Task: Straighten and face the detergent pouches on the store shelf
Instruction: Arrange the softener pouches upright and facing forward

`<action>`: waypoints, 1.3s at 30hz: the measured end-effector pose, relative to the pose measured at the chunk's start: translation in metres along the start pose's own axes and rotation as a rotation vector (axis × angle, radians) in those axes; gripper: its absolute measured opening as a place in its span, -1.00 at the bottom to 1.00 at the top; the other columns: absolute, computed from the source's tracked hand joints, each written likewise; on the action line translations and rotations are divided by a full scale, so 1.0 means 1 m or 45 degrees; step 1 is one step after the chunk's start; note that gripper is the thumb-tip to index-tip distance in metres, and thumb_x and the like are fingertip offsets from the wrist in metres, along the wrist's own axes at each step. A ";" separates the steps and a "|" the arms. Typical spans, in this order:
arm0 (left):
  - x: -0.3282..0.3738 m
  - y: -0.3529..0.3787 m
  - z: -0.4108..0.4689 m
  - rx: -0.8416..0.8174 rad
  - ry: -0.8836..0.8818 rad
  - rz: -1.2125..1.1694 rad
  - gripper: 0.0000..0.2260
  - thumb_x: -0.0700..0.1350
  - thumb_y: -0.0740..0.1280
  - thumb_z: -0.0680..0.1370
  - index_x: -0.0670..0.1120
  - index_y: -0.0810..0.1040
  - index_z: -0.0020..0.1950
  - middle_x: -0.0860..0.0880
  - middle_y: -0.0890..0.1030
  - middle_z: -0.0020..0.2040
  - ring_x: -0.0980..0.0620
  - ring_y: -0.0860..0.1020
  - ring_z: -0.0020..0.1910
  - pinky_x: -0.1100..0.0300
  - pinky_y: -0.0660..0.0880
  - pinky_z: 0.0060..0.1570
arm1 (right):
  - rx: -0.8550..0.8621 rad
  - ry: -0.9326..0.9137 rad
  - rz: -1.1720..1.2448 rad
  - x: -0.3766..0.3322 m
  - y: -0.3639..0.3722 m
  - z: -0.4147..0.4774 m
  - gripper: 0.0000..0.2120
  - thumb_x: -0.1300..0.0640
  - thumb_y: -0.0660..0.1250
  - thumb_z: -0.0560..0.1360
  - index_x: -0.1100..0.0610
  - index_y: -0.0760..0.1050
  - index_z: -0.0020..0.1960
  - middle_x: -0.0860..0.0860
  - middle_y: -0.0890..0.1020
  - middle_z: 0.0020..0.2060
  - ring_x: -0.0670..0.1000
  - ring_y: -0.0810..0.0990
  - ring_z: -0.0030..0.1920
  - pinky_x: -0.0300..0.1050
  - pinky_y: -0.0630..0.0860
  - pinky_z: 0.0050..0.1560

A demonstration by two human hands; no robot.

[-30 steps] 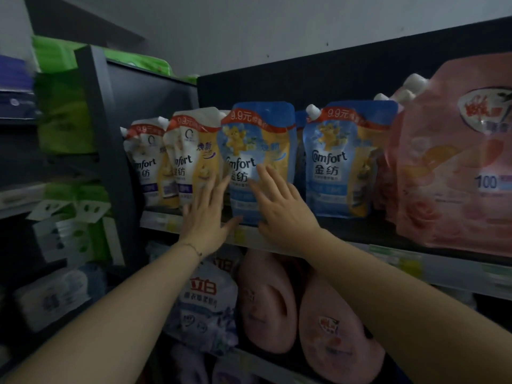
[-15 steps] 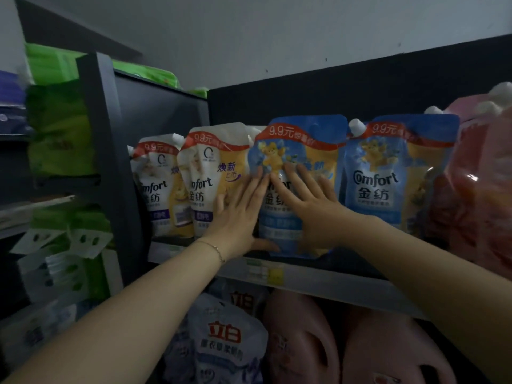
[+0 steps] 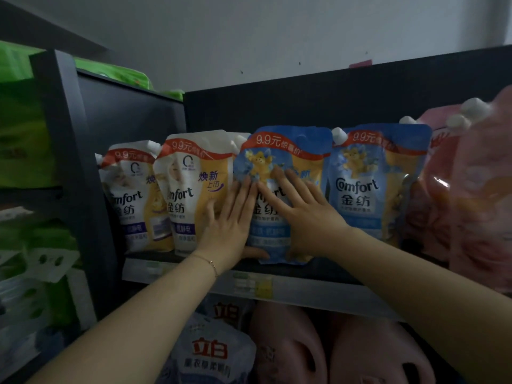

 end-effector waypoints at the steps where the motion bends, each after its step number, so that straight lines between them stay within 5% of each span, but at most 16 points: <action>1: 0.001 -0.003 -0.001 -0.029 -0.004 -0.016 0.15 0.52 0.12 0.24 0.00 -0.66 0.34 0.07 -0.60 0.39 0.08 -0.41 0.46 -0.20 -0.06 0.42 | 0.011 -0.013 -0.009 0.002 -0.002 -0.003 0.25 -0.24 0.43 0.38 -0.09 -0.66 0.38 0.08 -0.53 0.43 0.10 -0.53 0.44 0.06 -0.38 0.40; 3: 0.003 -0.009 -0.007 -0.040 0.013 -0.069 0.16 0.51 0.18 0.25 0.05 -0.64 0.35 0.13 -0.59 0.39 0.08 -0.38 0.47 -0.19 -0.06 0.43 | 0.009 -0.052 -0.053 0.002 -0.007 -0.013 0.22 -0.29 0.38 0.39 -0.07 -0.66 0.37 0.10 -0.49 0.46 0.07 -0.51 0.43 0.03 -0.38 0.41; 6: 0.001 -0.012 -0.019 0.067 0.086 -0.141 0.08 0.53 0.15 0.28 0.04 -0.38 0.52 0.06 -0.30 0.55 -0.01 -0.12 0.53 -0.19 0.09 0.40 | -0.021 -0.087 -0.019 0.002 -0.015 -0.024 0.10 -0.25 0.33 0.46 -0.07 -0.57 0.45 0.09 -0.42 0.49 0.10 -0.42 0.49 0.09 -0.26 0.49; 11: -0.015 -0.031 -0.036 0.158 0.081 -0.125 -0.31 0.37 0.09 0.45 -0.06 0.28 0.43 -0.08 0.27 0.48 -0.12 0.31 0.40 -0.13 0.38 0.24 | 0.107 -0.104 0.138 -0.012 -0.045 -0.028 -0.35 -0.14 0.26 0.54 -0.06 0.08 0.53 0.04 0.11 0.50 0.12 0.15 0.47 0.06 0.20 0.41; 15: -0.031 -0.045 -0.049 0.124 0.051 -0.138 -0.58 0.13 0.33 0.50 -0.08 0.46 0.25 -0.10 0.29 0.45 -0.12 0.28 0.39 -0.14 0.40 0.21 | 0.122 -0.107 0.153 -0.031 -0.055 -0.029 -0.56 -0.11 0.21 0.56 0.02 0.34 0.39 0.05 0.37 0.27 0.10 0.41 0.23 -0.01 0.37 0.13; 23: -0.058 -0.055 -0.075 -0.125 -0.048 -0.062 -0.62 0.11 0.27 0.54 0.00 0.34 0.30 0.01 0.27 0.40 -0.04 0.23 0.35 0.03 0.27 0.20 | 0.054 -0.096 0.277 -0.061 -0.054 -0.027 -0.67 -0.08 0.18 0.59 0.06 0.43 0.26 0.01 0.50 0.12 0.08 0.54 0.03 -0.09 0.41 -0.18; 30: -0.089 -0.048 -0.070 0.010 -0.405 -0.527 -0.65 0.03 0.29 0.57 -0.11 0.34 0.26 -0.08 0.39 0.22 -0.10 0.45 0.14 0.01 0.46 0.04 | 0.128 0.031 0.569 -0.088 -0.049 -0.008 -0.59 0.04 0.20 0.59 -0.03 0.31 0.42 0.04 0.43 0.21 0.11 0.50 0.13 0.07 0.54 -0.01; 35: -0.119 -0.044 -0.045 0.153 -0.584 -0.860 -0.82 -0.07 0.19 0.62 -0.15 0.36 0.16 -0.10 0.45 0.10 -0.05 0.46 0.04 0.07 0.43 0.02 | 0.228 -0.058 0.394 -0.114 -0.047 0.031 -0.59 0.12 0.20 0.56 0.04 0.34 0.40 0.06 0.39 0.26 0.13 0.39 0.25 0.06 0.48 0.08; 39: -0.139 -0.044 -0.019 0.292 -0.824 -1.173 -0.76 -0.10 0.09 0.66 -0.17 0.35 0.27 -0.04 0.43 0.10 0.02 0.42 0.06 0.16 0.33 -0.01 | 0.208 -0.123 0.247 -0.140 -0.036 0.063 -0.50 0.11 0.23 0.55 0.10 0.25 0.47 0.12 0.20 0.47 0.16 0.15 0.46 0.07 0.26 0.37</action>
Point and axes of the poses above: each hand's wrist, its own z-axis towards the middle knuckle, its own y-axis out of the palm, x = y × z, the point moved 2 cm from there along z, towards the middle knuckle
